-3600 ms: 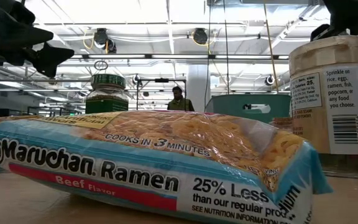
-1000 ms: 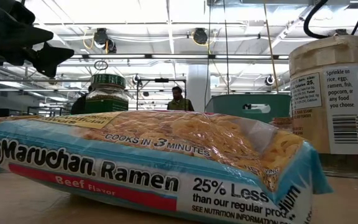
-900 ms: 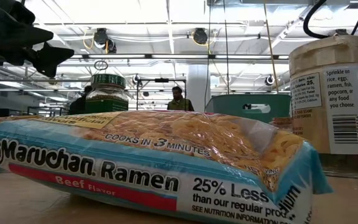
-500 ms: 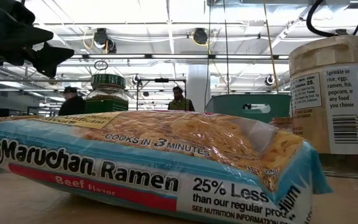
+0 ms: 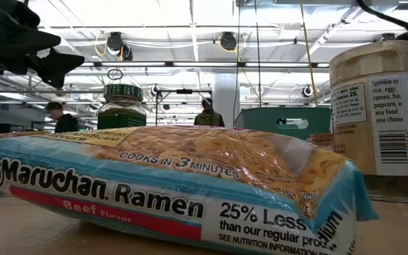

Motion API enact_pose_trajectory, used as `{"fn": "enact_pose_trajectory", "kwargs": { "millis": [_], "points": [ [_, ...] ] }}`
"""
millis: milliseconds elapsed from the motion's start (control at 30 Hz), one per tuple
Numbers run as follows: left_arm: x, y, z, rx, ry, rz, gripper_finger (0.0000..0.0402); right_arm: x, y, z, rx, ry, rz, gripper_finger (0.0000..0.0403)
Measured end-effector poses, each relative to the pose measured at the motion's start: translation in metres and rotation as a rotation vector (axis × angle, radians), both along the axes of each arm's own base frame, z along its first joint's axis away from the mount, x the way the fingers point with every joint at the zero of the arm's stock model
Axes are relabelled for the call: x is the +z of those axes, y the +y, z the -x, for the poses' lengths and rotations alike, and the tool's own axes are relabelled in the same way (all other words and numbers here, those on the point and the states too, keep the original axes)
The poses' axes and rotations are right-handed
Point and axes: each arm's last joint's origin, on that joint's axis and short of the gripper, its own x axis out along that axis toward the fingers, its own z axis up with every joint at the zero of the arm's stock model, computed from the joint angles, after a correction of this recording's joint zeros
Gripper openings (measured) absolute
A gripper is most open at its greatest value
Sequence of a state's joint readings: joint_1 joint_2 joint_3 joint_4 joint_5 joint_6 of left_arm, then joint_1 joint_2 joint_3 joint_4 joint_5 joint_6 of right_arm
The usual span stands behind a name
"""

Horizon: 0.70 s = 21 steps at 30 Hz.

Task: Pick & Place Food Item
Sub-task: Put the green noodle pack into the blue bin

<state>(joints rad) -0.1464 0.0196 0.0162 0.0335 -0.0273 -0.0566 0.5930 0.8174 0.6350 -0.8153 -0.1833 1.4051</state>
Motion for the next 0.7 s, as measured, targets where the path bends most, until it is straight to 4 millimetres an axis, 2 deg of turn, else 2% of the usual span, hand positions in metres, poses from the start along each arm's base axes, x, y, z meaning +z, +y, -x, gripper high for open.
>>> {"fn": "enact_pose_trajectory", "kwargs": {
  "millis": [700],
  "points": [
    [0.0,0.0,0.0,0.0,0.0,0.0,0.0283,0.026,-0.016,0.019,0.076,-0.326,-0.029,0.0]
  ]
}}
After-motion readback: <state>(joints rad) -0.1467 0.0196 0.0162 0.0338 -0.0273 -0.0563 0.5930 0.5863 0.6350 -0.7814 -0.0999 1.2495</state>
